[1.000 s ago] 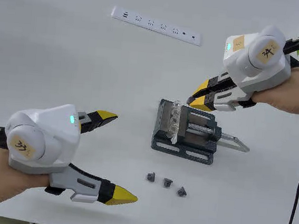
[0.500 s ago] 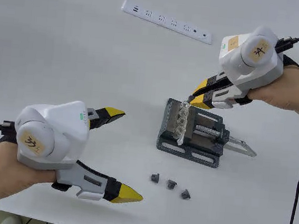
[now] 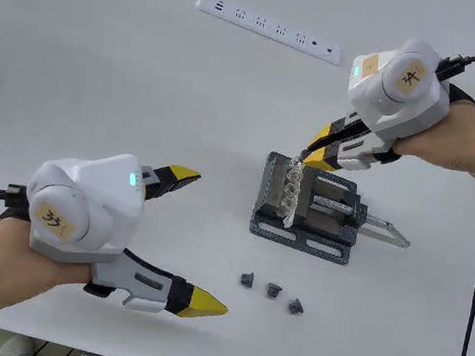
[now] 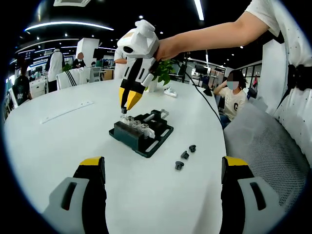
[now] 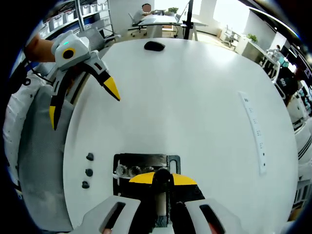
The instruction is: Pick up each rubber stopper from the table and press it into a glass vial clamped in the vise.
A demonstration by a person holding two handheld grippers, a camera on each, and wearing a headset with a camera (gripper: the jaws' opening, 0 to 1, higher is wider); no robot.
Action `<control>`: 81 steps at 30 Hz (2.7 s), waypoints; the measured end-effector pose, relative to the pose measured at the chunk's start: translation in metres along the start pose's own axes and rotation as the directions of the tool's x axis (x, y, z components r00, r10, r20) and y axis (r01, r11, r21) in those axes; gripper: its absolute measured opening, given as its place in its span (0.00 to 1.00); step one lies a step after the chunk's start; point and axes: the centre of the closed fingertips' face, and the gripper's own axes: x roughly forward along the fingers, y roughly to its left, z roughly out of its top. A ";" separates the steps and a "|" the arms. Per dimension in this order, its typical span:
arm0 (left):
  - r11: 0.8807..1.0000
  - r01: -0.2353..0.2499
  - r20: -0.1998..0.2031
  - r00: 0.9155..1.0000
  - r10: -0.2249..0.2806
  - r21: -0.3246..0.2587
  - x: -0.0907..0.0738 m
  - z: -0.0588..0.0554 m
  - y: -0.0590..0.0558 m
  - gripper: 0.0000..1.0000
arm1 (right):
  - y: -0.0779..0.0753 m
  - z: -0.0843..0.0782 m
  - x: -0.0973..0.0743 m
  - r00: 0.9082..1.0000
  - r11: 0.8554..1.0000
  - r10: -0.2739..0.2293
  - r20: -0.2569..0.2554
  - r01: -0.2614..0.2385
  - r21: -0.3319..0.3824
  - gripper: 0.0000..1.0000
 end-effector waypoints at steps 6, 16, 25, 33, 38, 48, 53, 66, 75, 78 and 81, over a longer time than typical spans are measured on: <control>1.000 -0.001 0.004 1.000 0.001 -0.005 0.000 -0.001 0.001 0.99 | 0.000 0.000 0.001 1.000 1.000 0.002 -0.002 -0.002 0.000 0.06; 1.000 -0.001 0.008 1.000 0.001 -0.011 0.001 0.000 0.001 0.99 | 0.002 0.001 0.004 1.000 1.000 0.009 -0.005 -0.009 -0.001 0.06; 1.000 0.000 0.013 1.000 0.001 -0.018 0.001 -0.001 0.002 0.99 | 0.002 -0.003 0.007 0.999 1.000 0.017 -0.028 -0.017 -0.011 0.06; 1.000 0.000 0.015 1.000 0.000 -0.023 0.002 -0.001 0.002 0.99 | -0.001 -0.003 0.009 1.000 1.000 0.022 -0.022 -0.022 0.005 0.06; 1.000 0.001 0.017 1.000 -0.001 -0.022 0.002 0.000 0.002 0.99 | 0.000 -0.003 0.008 0.999 0.999 0.028 -0.016 -0.028 0.022 0.06; 1.000 0.000 0.022 1.000 0.001 -0.027 0.003 0.002 0.001 0.99 | 0.001 -0.003 0.009 0.999 0.999 0.032 -0.029 -0.031 0.022 0.06; 1.000 0.000 0.022 1.000 0.001 -0.030 0.002 0.000 0.002 0.99 | 0.001 -0.004 0.009 0.999 0.999 0.032 -0.043 -0.031 0.018 0.06; 0.999 0.001 0.027 1.000 -0.001 -0.035 0.004 0.000 0.001 0.99 | 0.002 -0.003 0.011 0.992 0.997 0.039 -0.122 -0.048 -0.068 0.06; 0.999 0.000 0.031 1.000 0.001 -0.040 0.004 -0.001 0.003 0.99 | 0.000 -0.003 0.011 0.988 0.994 0.051 -0.145 -0.064 -0.085 0.06; 0.999 0.002 0.031 1.000 0.000 -0.040 0.004 -0.001 0.002 0.99 | 0.000 -0.004 0.011 0.987 0.994 0.053 -0.149 -0.066 -0.085 0.06; 0.999 0.002 0.033 0.999 -0.001 -0.040 0.005 0.000 0.002 0.99 | -0.001 -0.003 0.011 0.987 0.994 0.055 -0.151 -0.068 -0.084 0.06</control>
